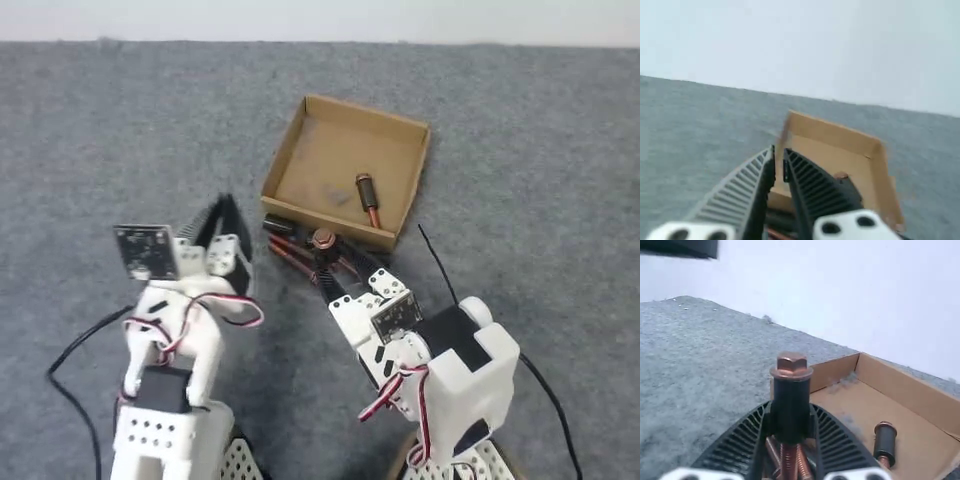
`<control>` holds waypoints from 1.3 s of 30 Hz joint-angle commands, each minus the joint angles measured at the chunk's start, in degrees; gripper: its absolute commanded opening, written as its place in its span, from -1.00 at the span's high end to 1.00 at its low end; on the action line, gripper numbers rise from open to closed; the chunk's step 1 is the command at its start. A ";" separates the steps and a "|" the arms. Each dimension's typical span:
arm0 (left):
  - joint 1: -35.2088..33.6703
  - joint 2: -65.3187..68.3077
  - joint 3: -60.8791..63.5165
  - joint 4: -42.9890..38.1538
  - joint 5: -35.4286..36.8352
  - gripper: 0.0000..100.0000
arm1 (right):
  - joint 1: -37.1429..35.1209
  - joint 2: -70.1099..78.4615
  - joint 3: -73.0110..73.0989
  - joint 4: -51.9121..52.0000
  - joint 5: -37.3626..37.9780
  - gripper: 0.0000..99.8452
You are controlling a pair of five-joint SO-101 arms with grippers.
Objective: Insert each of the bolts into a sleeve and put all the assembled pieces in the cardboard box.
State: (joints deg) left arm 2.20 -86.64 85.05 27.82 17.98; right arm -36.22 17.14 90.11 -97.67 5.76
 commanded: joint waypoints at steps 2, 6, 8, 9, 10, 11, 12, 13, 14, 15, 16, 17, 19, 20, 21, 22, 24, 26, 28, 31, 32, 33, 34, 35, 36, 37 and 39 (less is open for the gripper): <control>-5.98 -0.88 -6.46 3.78 0.26 0.98 | 0.92 -0.57 -2.11 -0.13 0.44 0.99; -6.42 -0.88 -14.29 15.30 -0.09 0.98 | 0.92 -0.57 -2.02 -0.13 0.44 0.99; -6.15 -0.88 -16.75 19.60 -1.93 0.98 | 0.92 -0.57 -1.93 -0.13 0.44 0.99; -6.24 -0.88 -17.27 20.84 -2.81 0.98 | 0.92 -0.57 -1.93 -0.13 0.44 0.99; -6.51 -0.88 -17.45 21.63 -3.60 0.98 | 0.92 -0.57 -1.85 -0.13 0.44 0.99; -6.59 -0.88 -17.45 22.24 -4.31 0.98 | 0.92 -0.57 -1.85 -0.13 0.44 0.99; -6.59 -0.88 -17.45 22.77 -4.92 0.98 | 0.92 -0.57 -1.85 -0.13 0.44 0.99; -6.59 -0.97 -17.54 23.56 -5.54 0.98 | 0.92 -0.57 -1.85 -0.13 0.44 0.99; -6.59 -1.58 -17.63 24.44 -6.15 0.98 | 0.92 -0.57 -1.76 -0.13 0.44 0.99; -6.59 -2.90 -17.54 25.23 -6.68 0.98 | 0.92 -0.48 -1.76 -0.13 0.44 0.99; -6.59 -4.92 -17.45 25.93 -7.03 0.98 | 0.92 -0.48 -1.67 -0.13 0.44 0.99; -6.59 -7.65 -17.27 26.81 -7.30 0.98 | 0.92 -0.48 -1.67 -0.13 0.44 0.99; -6.59 -14.15 -15.96 28.66 -7.21 0.98 | 0.92 -0.48 -1.49 -0.13 0.44 0.99; -6.51 -17.58 -14.81 29.27 -7.21 0.98 | 0.92 -0.48 -1.49 -0.13 0.44 0.99; -6.42 -19.34 -13.85 29.45 -7.12 0.98 | 0.92 -0.48 -1.49 -0.13 0.44 0.99; -6.59 -18.90 -13.32 29.45 -7.12 0.98 | 0.92 -0.48 -1.49 -0.13 0.44 0.99; -6.59 -16.44 -12.70 29.63 -7.12 0.98 | 0.92 -0.48 -1.49 -0.13 0.44 0.99; -6.59 -16.18 -12.09 29.71 -7.21 0.98 | 0.92 -0.48 -1.49 -0.13 0.44 0.99; -6.59 -17.41 -11.30 29.80 -7.21 0.98 | 0.92 -0.48 -1.49 -0.13 0.44 0.99; -6.59 -18.11 -8.57 29.63 -7.30 0.98 | 0.92 -0.48 -1.41 -0.13 0.44 0.99; -6.59 -18.02 -7.43 29.54 -7.30 0.98 | 0.92 -0.48 -1.41 -0.13 0.44 0.99; -6.59 -18.02 -6.20 29.54 -7.30 0.98 | 0.92 -0.48 -1.41 -0.13 0.44 0.99; -6.59 -18.02 -4.97 29.54 -7.30 0.98 | 0.92 -0.48 -1.41 -0.13 0.44 0.99; -6.59 -18.02 -3.82 29.54 -7.30 0.98 | 0.92 -0.48 -1.41 -0.13 0.44 0.99; -6.59 -18.02 -2.86 29.54 -7.30 0.98 | 0.92 -0.48 -1.41 -0.13 0.44 0.99; -6.59 -18.02 -1.89 29.54 -7.30 0.98 | 0.92 -0.48 -1.41 -0.13 0.44 0.99; -6.59 -18.02 -0.31 29.54 -7.30 0.98 | 1.01 -0.48 -1.41 -0.13 0.44 0.99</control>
State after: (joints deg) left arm -4.22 -103.43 83.30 57.54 11.30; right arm -36.22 17.14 90.11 -97.67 5.76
